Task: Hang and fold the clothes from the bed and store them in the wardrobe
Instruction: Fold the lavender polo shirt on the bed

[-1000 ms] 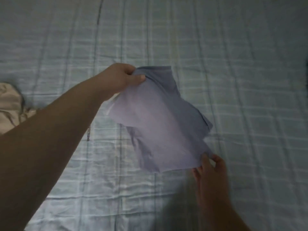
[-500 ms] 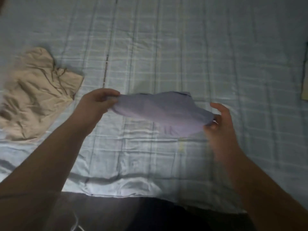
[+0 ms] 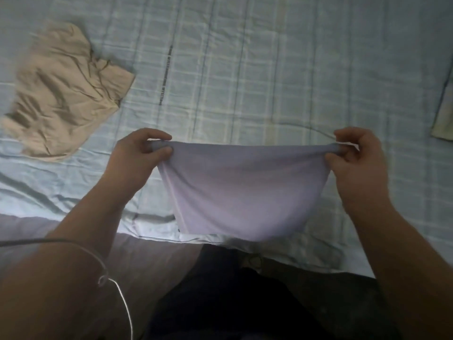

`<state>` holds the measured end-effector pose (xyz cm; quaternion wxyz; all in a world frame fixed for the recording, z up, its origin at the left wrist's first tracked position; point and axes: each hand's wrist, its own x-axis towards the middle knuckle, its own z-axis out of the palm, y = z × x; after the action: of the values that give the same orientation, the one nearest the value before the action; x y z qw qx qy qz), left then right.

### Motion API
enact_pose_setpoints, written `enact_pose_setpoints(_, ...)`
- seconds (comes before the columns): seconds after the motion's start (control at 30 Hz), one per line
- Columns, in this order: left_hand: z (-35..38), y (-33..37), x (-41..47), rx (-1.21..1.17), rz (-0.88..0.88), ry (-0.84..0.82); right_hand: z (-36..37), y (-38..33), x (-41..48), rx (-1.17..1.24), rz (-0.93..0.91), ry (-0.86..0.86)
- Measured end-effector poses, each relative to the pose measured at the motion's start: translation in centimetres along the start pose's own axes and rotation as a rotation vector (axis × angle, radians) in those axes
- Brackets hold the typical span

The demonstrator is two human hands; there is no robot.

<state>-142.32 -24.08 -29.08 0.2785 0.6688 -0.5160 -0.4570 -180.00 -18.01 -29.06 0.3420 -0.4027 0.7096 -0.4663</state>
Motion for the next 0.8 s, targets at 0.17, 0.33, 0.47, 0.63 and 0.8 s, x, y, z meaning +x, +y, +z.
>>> enact_pose_setpoints(0.17,3.5,-4.3,9.5,0.028,-0.194,-0.028,5.6,5.3,6.6,-0.203,0.089,0.051)
enact_pose_setpoints(0.33,8.3,-8.3,19.9,0.101,-0.317,-0.064,10.4,12.1,14.7,-0.353,0.241,0.076)
enact_pose_setpoints(0.47,10.4,-11.0,24.7,0.123,-0.341,-0.083,12.2,16.1,18.1,-0.527,0.224,-0.032)
enact_pose_setpoints(0.63,10.1,-11.9,22.4,0.319,-0.351,-0.01,12.1,17.9,15.9,-0.778,0.03,0.013)
enact_pose_setpoints(0.8,12.5,-12.3,12.7,0.688,0.432,-0.037,12.7,17.4,6.0,-0.826,-0.357,-0.243)
